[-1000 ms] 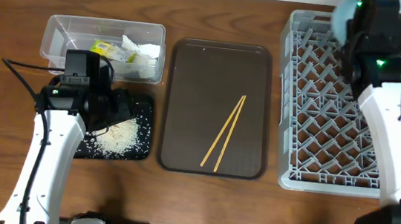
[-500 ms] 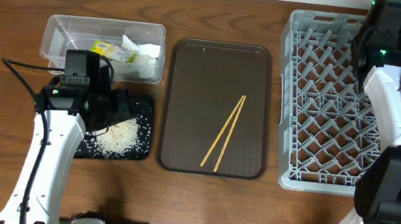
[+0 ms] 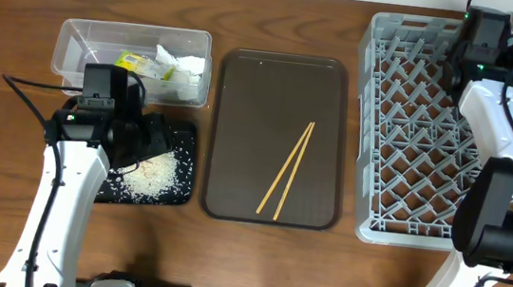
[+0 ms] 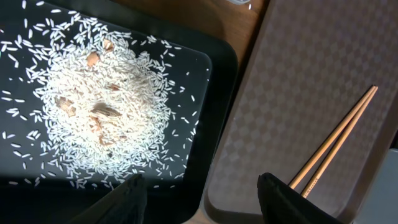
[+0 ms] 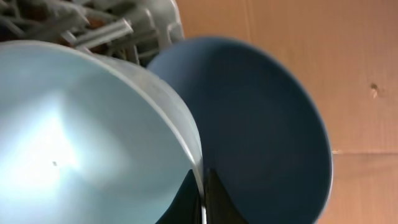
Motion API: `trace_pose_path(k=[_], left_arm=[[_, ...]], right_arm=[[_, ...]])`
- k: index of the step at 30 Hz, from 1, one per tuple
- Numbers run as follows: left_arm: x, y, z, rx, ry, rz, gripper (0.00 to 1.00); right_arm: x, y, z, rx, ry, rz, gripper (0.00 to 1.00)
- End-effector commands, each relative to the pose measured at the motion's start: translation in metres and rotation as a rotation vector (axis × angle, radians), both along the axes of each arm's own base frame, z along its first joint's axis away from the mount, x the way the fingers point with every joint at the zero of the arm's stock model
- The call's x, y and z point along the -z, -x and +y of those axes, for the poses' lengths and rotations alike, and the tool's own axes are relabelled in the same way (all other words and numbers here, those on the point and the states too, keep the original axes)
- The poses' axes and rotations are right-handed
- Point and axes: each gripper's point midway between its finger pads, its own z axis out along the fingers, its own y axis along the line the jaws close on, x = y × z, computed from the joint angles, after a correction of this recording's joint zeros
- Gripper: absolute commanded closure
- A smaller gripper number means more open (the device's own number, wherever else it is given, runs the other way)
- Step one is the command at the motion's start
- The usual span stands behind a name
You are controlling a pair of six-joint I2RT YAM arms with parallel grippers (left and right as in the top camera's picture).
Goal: Sort waste into correct bins and load items into the dishwasher rack
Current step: 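Carry the bowl with the right gripper and place it in the rack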
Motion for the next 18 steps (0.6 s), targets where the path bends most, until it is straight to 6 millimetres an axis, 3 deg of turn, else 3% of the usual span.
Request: trace_pose_path(k=[1,7,18], left_arm=[[-0.003,-0.001,0.004,-0.004,-0.015,-0.01,0.4],[-0.003,-0.001,0.004,-0.004,-0.015,-0.01,0.4],[-0.003,-0.001,0.004,-0.004,-0.015,-0.01,0.4]], right_arm=[[0.028,0.003,0.003,0.015,-0.028,0.047,0.99],[0.038,0.009,0.013,0.023,-0.053,0.058,0.99],[0.057,0.027,0.051,-0.003,-0.088,0.177,0.99]])
